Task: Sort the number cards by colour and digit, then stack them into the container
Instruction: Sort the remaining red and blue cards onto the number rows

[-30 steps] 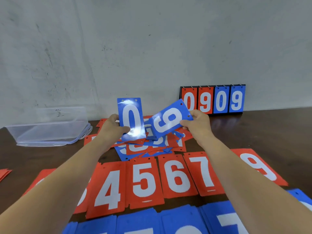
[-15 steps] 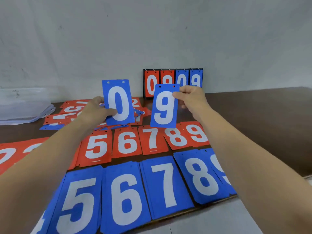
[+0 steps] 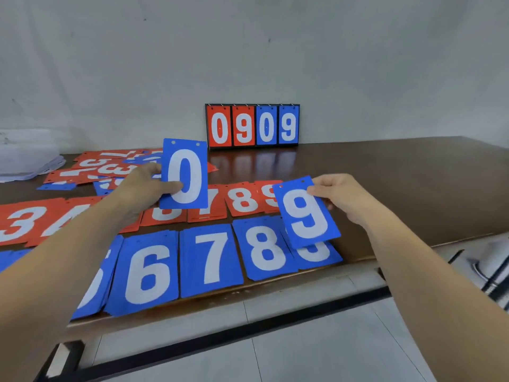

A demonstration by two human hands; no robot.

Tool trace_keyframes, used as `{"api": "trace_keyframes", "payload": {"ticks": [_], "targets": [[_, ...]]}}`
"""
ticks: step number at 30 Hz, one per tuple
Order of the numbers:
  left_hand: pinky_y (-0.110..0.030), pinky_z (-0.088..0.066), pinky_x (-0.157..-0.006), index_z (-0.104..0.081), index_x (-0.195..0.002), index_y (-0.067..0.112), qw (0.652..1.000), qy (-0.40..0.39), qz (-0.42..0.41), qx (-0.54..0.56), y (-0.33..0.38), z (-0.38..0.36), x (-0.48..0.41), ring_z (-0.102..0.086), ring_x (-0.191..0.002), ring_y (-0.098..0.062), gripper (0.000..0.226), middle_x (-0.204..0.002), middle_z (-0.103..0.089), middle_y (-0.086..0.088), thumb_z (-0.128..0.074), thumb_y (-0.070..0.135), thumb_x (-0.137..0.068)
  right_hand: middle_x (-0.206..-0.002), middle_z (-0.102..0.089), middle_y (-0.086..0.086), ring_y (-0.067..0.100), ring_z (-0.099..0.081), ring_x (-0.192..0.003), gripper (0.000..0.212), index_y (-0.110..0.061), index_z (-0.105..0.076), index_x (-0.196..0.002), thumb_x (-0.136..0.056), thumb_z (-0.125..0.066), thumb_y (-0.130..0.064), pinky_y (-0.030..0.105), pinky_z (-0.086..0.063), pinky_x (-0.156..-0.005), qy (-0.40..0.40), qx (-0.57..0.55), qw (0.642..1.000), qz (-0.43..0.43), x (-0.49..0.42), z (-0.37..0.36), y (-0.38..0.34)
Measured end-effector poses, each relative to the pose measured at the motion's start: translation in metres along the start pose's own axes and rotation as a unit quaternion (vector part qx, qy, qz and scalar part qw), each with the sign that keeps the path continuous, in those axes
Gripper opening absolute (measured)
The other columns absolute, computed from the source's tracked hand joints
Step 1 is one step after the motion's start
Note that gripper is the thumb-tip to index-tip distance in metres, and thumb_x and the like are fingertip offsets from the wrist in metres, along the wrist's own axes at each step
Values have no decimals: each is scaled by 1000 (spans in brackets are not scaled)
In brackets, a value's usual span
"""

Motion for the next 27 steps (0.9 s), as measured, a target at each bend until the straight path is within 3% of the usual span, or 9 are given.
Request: {"api": "trace_keyframes", "payload": {"ticks": [5, 8, 10, 13, 19, 24, 27], "targets": [[-51, -54, -90, -56, -127, 14, 1000, 5, 6, 6, 5, -11, 19, -69, -96, -30, 47, -113, -69, -11, -73, 21, -84, -87, -74, 3, 13, -70, -76, 8, -9, -68, -97, -93, -63, -14, 19, -50, -52, -12, -26, 999, -36, 16, -3, 34], [-47, -56, -86, -55, -128, 15, 1000, 7, 7, 7, 7, -18, 28, -69, -95, -28, 48, -113, -69, -11, -73, 22, -84, -87, -73, 3, 19, -70, -84, 5, -13, -68, -93, -91, -66, -17, 35, -58, -71, 18, 46, 998, -25, 10, -4, 46], [-48, -56, -86, -56, -126, 15, 1000, 9, 10, 3, 6, -21, 33, -70, -93, -28, 46, -112, -69, -11, -73, 23, -84, -80, -66, -6, 15, -64, -82, 7, -20, -66, -93, -87, -69, -22, 37, -54, -77, 46, 146, 988, -17, 7, -1, 50], [-51, -56, -86, -57, -119, 18, 1000, 17, 17, 8, 4, -22, 40, -70, -91, -28, 39, -111, -70, -11, -73, 22, -84, -80, -56, -11, 13, -55, -85, 20, -27, -58, -98, -84, -71, -26, 31, -44, -70, 70, 211, 975, -9, 12, -2, 50], [-49, -57, -84, -55, -121, 20, 1000, 21, 15, 17, 3, -15, 49, -70, -90, -28, 41, -110, -70, -12, -73, 21, -84, -88, -55, -13, 16, -54, -101, 24, -29, -56, -105, -86, -68, -23, 33, -46, -75, 85, 242, 966, 35, 17, -6, 36], [-37, -58, -69, -53, -122, 23, 999, 31, 3, 19, -1, 0, 54, -70, -80, -22, 42, -103, -70, -6, -73, 22, -85, -108, -59, -10, 12, -51, -113, 38, -26, -57, -124, -87, -69, -25, 35, -50, -87, 83, 251, 962, 71, 20, -24, 9], [-42, -60, -74, -53, -124, 22, 999, 24, -2, 22, -5, 14, 55, -72, -82, -23, 44, -104, -72, -5, -74, 23, -84, -118, -60, -7, 13, -53, -113, 44, -24, -55, -128, -87, -70, -29, 36, -51, -90, 73, 266, 957, 90, 19, -41, -10]]}}
Point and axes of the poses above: each hand's wrist, its own x-axis away from the middle knuckle, its own z-axis out of the back of the hand, y = z × x, the point moved 8 cm from there along -x, towards the middle knuckle
